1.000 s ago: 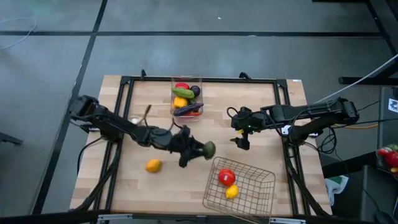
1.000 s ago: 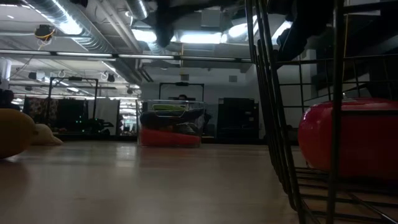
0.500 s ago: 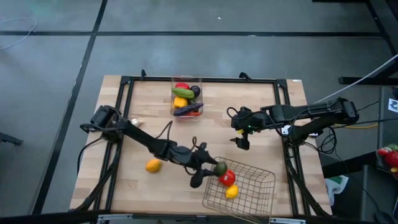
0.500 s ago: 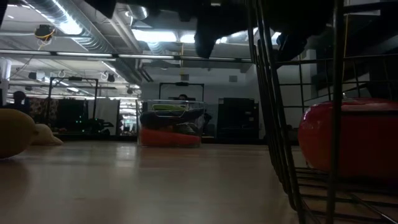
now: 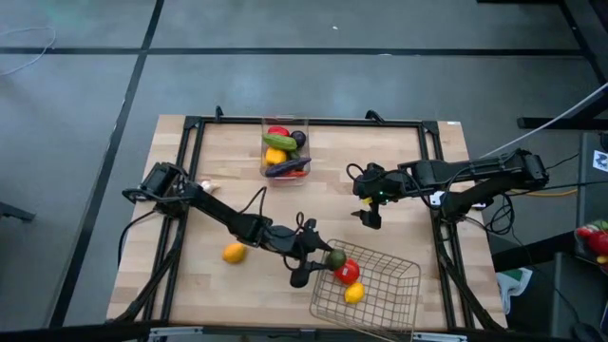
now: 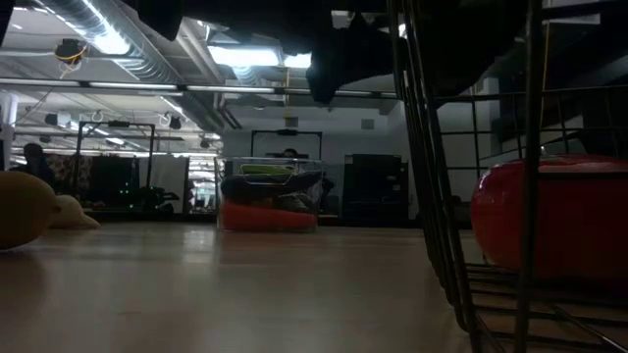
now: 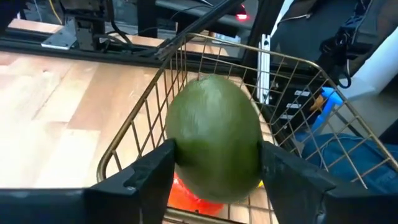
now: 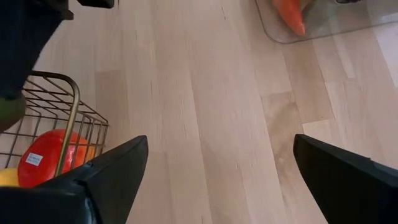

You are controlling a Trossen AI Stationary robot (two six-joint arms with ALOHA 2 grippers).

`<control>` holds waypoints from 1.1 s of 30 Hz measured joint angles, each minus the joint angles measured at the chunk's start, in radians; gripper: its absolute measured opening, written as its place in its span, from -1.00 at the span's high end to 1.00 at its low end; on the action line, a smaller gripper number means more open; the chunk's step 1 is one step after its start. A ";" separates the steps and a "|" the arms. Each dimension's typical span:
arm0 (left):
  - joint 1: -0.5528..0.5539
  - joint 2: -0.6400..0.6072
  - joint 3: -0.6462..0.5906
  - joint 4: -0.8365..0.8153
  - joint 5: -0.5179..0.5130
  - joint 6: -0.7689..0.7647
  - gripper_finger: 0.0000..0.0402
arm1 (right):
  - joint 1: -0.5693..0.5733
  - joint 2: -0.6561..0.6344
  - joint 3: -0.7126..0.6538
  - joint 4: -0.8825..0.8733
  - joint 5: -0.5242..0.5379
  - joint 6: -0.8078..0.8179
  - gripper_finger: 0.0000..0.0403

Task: Sort produce into baskets
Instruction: Put the green lime into the gold wire basket, then put the yellow lemon into the gold wire basket

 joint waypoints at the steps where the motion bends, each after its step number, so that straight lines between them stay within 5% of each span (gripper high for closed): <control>1: 0.001 0.000 0.000 -0.001 0.000 0.000 -0.14 | 0.000 0.000 0.000 0.000 0.000 0.000 -0.97; 8: 0.012 0.000 0.000 0.000 0.000 -0.007 -0.34 | 0.000 0.000 0.000 0.000 0.000 0.000 -0.97; 17: 0.041 -0.087 0.002 -0.090 0.001 -0.013 -0.33 | 0.000 0.000 0.000 -0.003 0.000 0.000 -0.97; 26: 0.056 -0.378 0.003 -0.631 0.010 -0.122 -0.33 | 0.000 -0.001 0.000 -0.001 0.000 0.000 -0.97; 33: 0.004 -0.578 0.003 -1.140 0.027 -0.380 -0.33 | 0.000 -0.001 0.000 -0.001 0.000 0.000 -0.97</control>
